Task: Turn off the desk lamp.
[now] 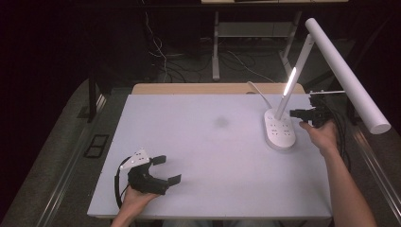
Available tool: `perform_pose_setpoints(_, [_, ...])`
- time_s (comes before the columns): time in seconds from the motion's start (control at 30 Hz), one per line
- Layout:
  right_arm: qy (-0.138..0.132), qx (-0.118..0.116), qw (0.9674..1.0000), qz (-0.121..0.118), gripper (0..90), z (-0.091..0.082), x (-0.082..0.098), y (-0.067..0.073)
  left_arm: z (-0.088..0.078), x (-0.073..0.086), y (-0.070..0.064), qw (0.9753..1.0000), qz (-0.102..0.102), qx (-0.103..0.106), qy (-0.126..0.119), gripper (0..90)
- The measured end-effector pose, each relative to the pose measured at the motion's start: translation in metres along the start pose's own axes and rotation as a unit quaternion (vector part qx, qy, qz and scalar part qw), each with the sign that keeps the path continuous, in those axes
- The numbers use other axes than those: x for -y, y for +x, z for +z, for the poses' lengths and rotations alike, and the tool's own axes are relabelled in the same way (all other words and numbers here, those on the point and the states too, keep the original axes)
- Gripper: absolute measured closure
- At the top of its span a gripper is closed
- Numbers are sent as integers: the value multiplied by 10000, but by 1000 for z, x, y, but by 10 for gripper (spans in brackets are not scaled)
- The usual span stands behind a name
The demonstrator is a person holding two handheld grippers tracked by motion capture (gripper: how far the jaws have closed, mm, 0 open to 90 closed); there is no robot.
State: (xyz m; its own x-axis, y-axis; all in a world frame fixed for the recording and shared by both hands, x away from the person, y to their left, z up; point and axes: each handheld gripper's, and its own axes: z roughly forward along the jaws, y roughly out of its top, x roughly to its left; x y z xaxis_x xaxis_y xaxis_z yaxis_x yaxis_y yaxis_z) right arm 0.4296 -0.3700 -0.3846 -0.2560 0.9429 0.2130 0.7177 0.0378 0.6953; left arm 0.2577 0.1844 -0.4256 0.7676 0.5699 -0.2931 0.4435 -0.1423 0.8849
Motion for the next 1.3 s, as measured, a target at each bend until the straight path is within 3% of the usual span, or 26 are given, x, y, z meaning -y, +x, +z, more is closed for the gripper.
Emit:
perform_pose_setpoints(0.17, [-67,-37,9999,87,591,-11,1,1,0,-1,-1,10000,9,15,-25,0])
perform_pose_setpoints(0.2, [-97,-113,9998,148,530,-15,3,3,0,-1,-1,10000,12,18,-22,0])
perform_pose_setpoints(0.5, [-121,-186,9996,169,380,-35,12,14,1,-1,-2,10000,17,42,-20,0])
perform_pose_setpoints(0.63, [-161,-289,9994,124,259,-43,18,20,1,-1,-2,10000,9,43,-20,0])
perform_pose_setpoints(0.7, [-214,-272,9994,56,154,-49,23,26,1,0,-2,10000,5,39,-21,0])
perform_pose_setpoints(0.83, [-306,-375,9988,24,86,-57,26,34,1,-1,-3,10000,12,41,-28,0])
perform_pose_setpoints(0.87, [-355,-454,9983,10,11,-60,27,37,1,-1,-3,10000,14,40,-25,0])
perform_pose_setpoints(1.0, [-429,-510,9977,-105,5,-67,32,50,2,-1,-3,10000,14,43,-29,0])
perform_pose_setpoints(1.1, [-584,-762,9953,-108,5,-73,39,59,1,-1,-3,10000,16,42,-38,0])
perform_pose_setpoints(1.3, [-584,-972,9931,-292,5,-74,52,73,1,-1,-3,10000,14,50,-45,0])
